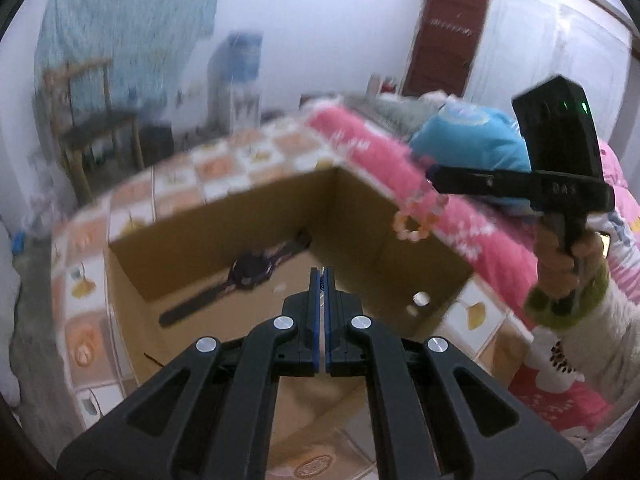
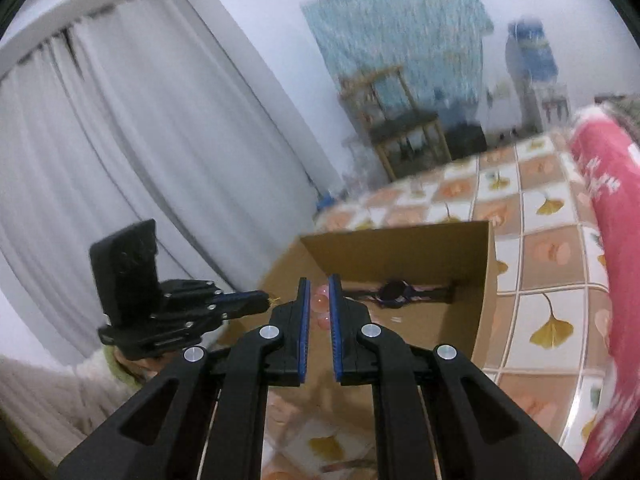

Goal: Organize jewelry

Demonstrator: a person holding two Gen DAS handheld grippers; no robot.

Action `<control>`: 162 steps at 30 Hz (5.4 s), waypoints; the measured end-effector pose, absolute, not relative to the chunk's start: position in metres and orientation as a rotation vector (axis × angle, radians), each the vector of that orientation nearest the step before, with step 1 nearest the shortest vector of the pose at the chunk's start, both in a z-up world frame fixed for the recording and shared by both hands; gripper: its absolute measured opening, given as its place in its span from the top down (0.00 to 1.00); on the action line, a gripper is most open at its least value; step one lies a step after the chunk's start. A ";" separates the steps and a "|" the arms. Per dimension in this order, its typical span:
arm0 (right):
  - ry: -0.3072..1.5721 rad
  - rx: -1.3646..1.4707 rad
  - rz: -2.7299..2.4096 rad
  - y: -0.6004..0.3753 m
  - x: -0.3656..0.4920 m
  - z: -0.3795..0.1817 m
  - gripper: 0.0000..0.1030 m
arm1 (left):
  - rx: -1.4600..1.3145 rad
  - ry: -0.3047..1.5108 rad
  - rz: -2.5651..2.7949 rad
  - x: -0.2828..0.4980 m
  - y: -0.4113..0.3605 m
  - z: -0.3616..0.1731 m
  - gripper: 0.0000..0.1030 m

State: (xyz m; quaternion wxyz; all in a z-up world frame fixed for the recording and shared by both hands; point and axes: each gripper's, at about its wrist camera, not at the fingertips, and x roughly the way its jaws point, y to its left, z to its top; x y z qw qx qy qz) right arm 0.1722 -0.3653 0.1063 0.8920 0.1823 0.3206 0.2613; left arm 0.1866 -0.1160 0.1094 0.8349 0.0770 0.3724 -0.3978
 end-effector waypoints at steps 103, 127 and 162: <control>0.576 -0.123 0.079 -0.310 0.101 0.126 0.90 | 0.004 0.653 -0.878 0.121 -0.141 0.131 0.92; 0.921 -0.263 0.094 -0.320 0.151 0.070 0.89 | -0.029 1.094 -0.926 0.194 -0.141 0.055 0.82; 0.710 0.144 -0.297 -0.274 0.033 0.078 0.07 | 0.084 0.628 -0.166 0.078 -0.044 0.111 0.08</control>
